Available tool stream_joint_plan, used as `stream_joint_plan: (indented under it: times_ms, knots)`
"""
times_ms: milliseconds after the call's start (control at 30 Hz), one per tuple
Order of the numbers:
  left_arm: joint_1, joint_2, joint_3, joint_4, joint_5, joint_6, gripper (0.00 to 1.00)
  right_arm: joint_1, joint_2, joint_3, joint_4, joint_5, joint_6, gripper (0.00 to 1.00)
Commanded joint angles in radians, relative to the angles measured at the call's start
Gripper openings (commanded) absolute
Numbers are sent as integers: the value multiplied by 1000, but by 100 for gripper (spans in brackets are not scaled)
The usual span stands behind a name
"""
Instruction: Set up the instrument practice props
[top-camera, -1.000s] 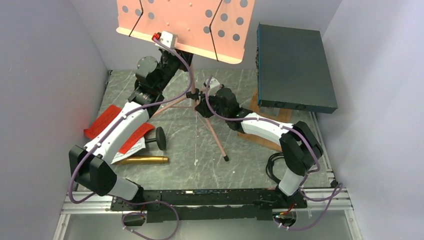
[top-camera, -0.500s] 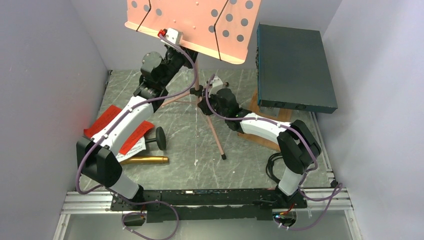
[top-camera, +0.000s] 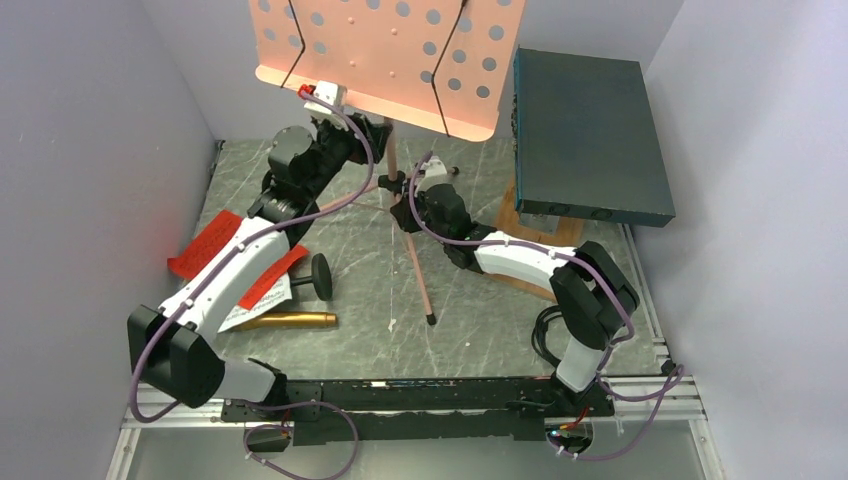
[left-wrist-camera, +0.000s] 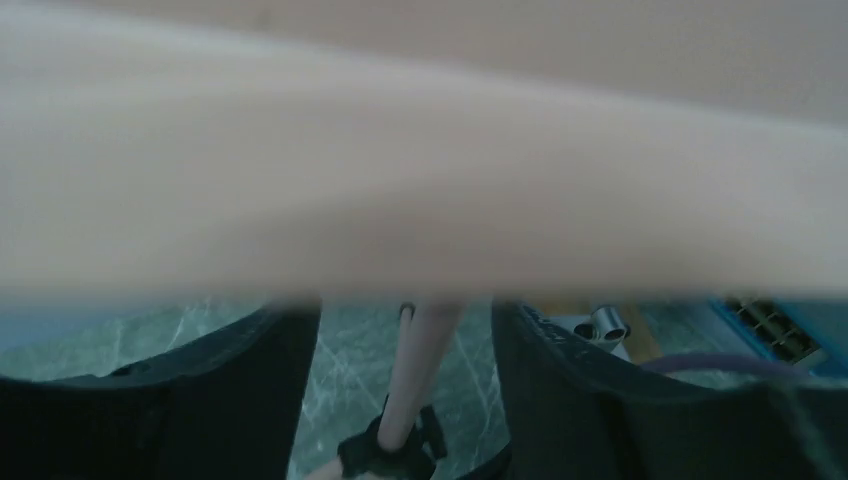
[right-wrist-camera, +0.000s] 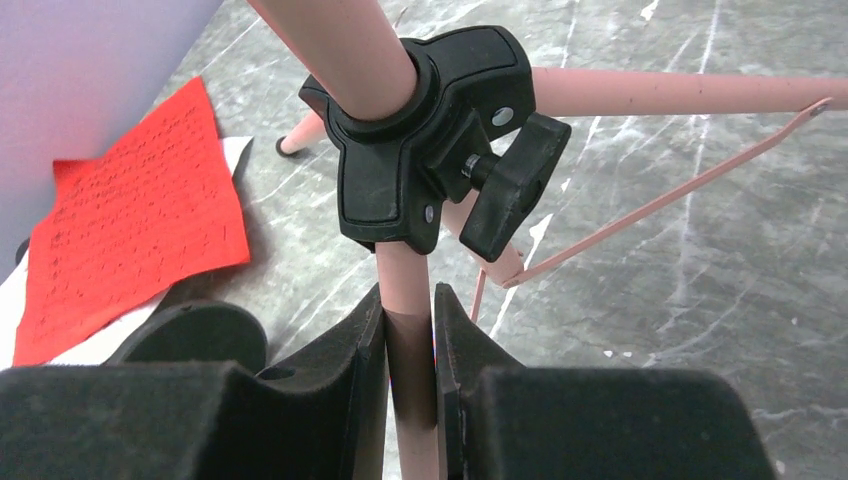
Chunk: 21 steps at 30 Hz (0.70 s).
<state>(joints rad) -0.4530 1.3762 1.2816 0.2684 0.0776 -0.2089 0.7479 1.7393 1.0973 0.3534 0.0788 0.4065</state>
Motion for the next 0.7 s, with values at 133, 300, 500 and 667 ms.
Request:
stream_joint_plan:
  times_ms: [133,300,500,667]
  knots:
    - [8,-161,-144,-150,-11,-156,90,-18,56,-43,-48,202,149,0]
    - [8,-215,-231,-216,-42,-252,91,-12,78,-43,-50,203,164,0]
    - [9,-131,-256,-191,-33,-340,87,-12,83,-60,-36,172,186,0]
    - [11,-12,-177,-189,-63,-346,78,-12,83,-75,-17,151,201,0]
